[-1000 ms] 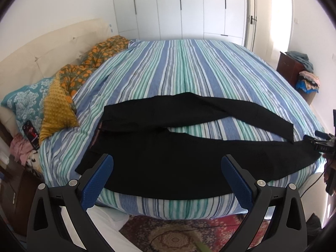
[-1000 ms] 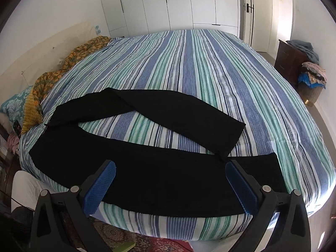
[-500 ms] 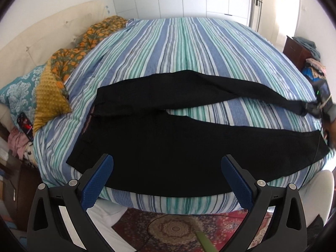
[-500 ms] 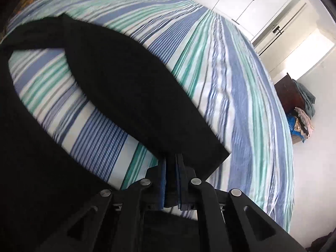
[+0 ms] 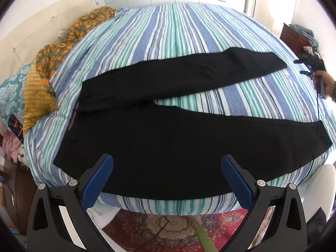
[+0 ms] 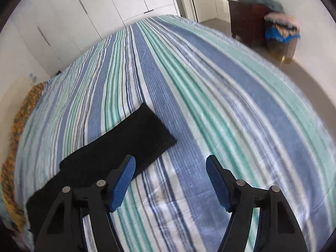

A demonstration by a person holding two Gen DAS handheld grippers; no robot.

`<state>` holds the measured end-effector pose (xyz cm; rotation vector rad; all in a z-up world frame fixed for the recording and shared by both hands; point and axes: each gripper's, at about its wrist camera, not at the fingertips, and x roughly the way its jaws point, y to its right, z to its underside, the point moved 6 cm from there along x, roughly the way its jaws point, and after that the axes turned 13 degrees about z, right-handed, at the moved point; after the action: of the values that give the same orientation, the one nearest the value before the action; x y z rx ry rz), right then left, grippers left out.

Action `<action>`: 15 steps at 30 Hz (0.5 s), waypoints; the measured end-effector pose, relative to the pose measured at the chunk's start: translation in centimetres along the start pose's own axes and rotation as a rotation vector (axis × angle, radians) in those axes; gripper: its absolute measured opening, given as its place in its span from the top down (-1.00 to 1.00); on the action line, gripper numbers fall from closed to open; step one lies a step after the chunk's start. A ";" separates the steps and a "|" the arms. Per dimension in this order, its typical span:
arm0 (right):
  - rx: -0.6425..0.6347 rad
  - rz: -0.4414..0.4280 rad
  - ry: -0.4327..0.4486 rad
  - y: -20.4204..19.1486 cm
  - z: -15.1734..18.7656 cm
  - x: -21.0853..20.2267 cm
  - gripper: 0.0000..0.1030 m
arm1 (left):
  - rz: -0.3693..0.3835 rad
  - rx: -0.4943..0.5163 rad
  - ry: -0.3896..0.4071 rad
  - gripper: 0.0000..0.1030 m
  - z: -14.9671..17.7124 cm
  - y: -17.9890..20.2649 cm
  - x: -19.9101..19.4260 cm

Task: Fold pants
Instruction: 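Grasp the hem of one black trouser leg with the right gripper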

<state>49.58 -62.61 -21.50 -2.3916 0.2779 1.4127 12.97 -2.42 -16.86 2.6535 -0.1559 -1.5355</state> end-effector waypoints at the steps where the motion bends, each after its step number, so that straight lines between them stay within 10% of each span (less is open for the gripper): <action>1: 0.065 -0.061 -0.040 0.3 1.0 1.3 -0.13 | -0.002 -0.001 -0.004 -0.99 0.0 -0.1 0.2; 10: 0.328 -0.235 -0.110 -2.7 1.8 9.7 -0.07 | -0.045 -0.036 -0.073 -0.99 1.1 -0.6 2.7; 12: 0.347 -0.219 -0.109 -3.0 1.8 10.0 0.82 | -0.052 -0.036 -0.090 -0.99 1.3 -0.8 3.3; 15: 0.191 -0.129 0.026 -3.0 0.9 7.1 0.81 | -0.049 -0.050 -0.076 -0.99 1.1 -2.1 4.2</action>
<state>53.29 -59.41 -27.49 -2.2319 0.2491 1.2399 14.18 -0.88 -21.24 2.5815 -0.0561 -1.6338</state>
